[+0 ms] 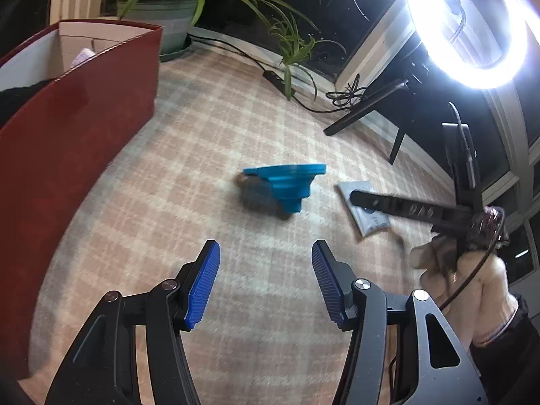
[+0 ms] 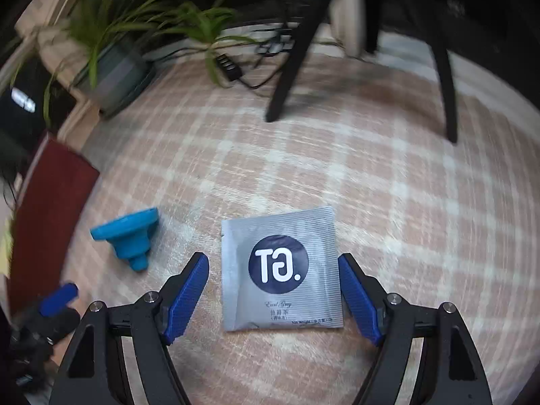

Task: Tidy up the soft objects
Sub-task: 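Close the left gripper on the blue funnel while the right gripper grasps the grey pouch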

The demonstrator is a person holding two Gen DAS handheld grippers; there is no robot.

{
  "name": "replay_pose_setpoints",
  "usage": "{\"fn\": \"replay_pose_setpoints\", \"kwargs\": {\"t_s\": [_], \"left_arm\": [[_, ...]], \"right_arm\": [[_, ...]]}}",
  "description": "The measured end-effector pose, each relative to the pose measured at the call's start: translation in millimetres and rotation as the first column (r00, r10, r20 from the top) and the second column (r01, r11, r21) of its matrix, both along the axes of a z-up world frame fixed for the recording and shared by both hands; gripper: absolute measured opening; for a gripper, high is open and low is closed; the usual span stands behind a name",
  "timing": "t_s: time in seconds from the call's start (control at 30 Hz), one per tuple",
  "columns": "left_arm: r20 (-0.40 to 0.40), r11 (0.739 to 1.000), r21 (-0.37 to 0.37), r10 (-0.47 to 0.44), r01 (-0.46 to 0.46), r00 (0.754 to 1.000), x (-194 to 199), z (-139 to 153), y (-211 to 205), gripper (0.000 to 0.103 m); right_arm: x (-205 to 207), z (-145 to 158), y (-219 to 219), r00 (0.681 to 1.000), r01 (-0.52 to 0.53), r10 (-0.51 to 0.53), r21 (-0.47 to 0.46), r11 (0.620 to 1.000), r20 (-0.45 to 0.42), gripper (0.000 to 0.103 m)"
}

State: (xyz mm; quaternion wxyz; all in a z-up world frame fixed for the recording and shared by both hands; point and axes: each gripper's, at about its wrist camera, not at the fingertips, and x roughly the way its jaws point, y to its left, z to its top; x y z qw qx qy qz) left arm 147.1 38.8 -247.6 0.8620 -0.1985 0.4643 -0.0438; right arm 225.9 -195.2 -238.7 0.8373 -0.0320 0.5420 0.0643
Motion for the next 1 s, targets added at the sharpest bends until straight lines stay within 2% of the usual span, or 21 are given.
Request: {"fn": "replay_pose_setpoints", "kwargs": {"t_s": [0.13,0.33,0.6,0.77,1.0], "left_arm": [[0.021,1.000,0.015,-0.007,0.006,1.000,12,-3,-11,0.056],[0.038,0.999,0.028,-0.019,0.018,0.999,32,-10,-26,0.056],[0.018,0.996,0.084,-0.007,0.006,1.000,59,-25,-41,0.056],[0.034,0.994,0.103,0.033,-0.036,0.999,70,-26,-43,0.056],[0.055,0.984,0.176,0.023,-0.033,0.998,71,-27,-52,0.052]], "right_arm": [[-6,-6,12,0.997,-0.067,0.071,-0.097,0.993,0.036,0.075],[-16,-10,19,0.986,-0.140,0.154,-0.179,0.974,0.068,0.075],[-17,-8,6,0.982,-0.141,0.159,-0.169,0.975,0.098,0.075],[-15,-6,5,0.982,-0.140,0.158,-0.171,0.975,0.099,0.076],[-18,-5,5,0.983,-0.145,0.162,-0.172,0.974,0.089,0.075]]}}
